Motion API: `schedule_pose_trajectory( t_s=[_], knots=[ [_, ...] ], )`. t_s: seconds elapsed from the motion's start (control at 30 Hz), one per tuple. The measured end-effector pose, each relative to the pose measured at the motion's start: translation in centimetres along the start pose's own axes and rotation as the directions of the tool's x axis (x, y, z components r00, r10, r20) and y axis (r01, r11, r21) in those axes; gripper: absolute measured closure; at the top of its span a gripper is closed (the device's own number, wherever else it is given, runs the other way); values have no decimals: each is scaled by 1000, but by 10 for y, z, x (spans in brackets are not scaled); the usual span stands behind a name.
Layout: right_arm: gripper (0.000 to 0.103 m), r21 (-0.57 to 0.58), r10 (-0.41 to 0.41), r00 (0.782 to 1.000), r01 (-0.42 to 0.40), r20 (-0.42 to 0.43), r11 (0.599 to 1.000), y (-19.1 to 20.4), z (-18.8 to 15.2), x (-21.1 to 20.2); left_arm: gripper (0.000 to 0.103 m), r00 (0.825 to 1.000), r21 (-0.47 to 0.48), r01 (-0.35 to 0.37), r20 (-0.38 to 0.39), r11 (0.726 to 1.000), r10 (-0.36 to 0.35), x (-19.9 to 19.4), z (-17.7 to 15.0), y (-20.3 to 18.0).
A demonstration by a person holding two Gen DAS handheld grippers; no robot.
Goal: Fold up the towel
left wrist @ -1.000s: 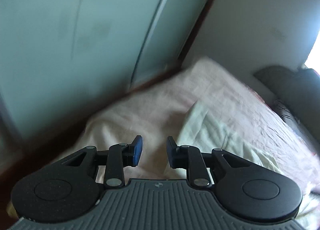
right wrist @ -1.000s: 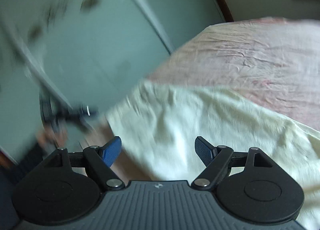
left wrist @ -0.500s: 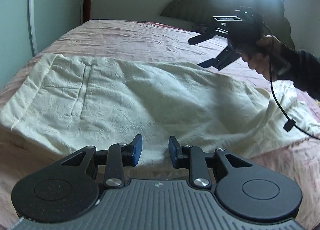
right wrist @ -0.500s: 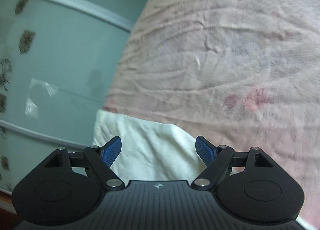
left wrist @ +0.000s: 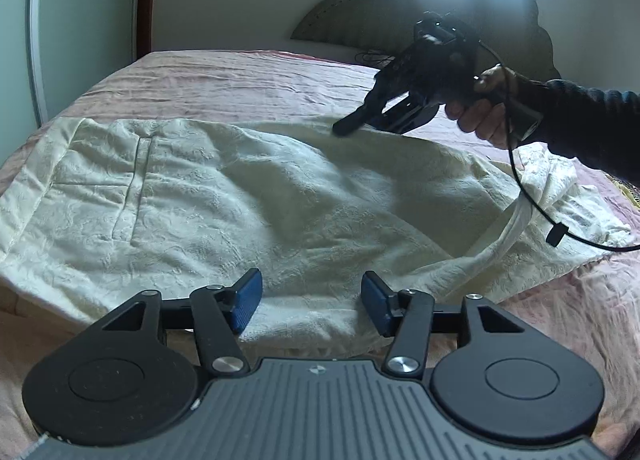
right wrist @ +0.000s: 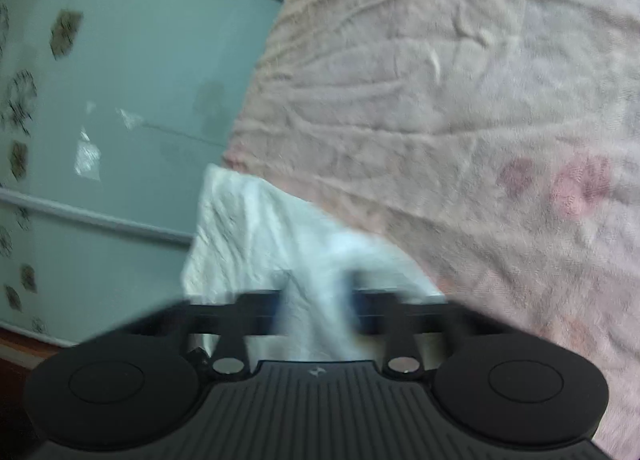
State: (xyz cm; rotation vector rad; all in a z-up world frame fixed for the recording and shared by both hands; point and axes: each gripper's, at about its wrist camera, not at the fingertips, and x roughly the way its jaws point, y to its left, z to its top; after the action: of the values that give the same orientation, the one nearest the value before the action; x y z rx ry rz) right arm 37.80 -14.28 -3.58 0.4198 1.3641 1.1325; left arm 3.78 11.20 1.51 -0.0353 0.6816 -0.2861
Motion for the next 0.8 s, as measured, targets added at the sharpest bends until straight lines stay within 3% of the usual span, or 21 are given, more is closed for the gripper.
schedule_pose_trajectory(
  t_s=[0.23, 0.3, 0.4, 0.5, 0.57, 0.7, 0.8],
  knots=[
    [99, -117, -5, 994, 18, 112, 993, 18, 10, -22, 43, 1000, 9, 9, 27, 1000, -10, -1, -6, 1],
    [101, -94, 3, 991, 10, 131, 996, 10, 14, -27, 42, 999, 13, 8, 31, 1000, -9, -1, -8, 1],
    [100, -39, -21, 996, 24, 84, 999, -4, 11, -20, 42, 1000, 10, 11, 29, 1000, -11, -2, -7, 2],
    [97, 0, 68, 993, -68, 100, 998, -11, 8, -27, 42, 1000, 16, 6, 30, 1000, -7, -2, -7, 0],
    [95, 9, 36, 993, -37, 112, 999, -11, 11, -31, 42, 1000, 19, 6, 30, 1000, -7, -3, -7, 0],
    [94, 24, 79, 992, -82, 97, 996, -14, 17, -36, 42, 999, 20, 6, 31, 1000, -7, -3, -7, 0],
    [94, 16, 49, 996, -50, 72, 999, -15, 21, -31, 42, 999, 21, 8, 32, 1000, -8, -3, -7, 1]
  ],
)
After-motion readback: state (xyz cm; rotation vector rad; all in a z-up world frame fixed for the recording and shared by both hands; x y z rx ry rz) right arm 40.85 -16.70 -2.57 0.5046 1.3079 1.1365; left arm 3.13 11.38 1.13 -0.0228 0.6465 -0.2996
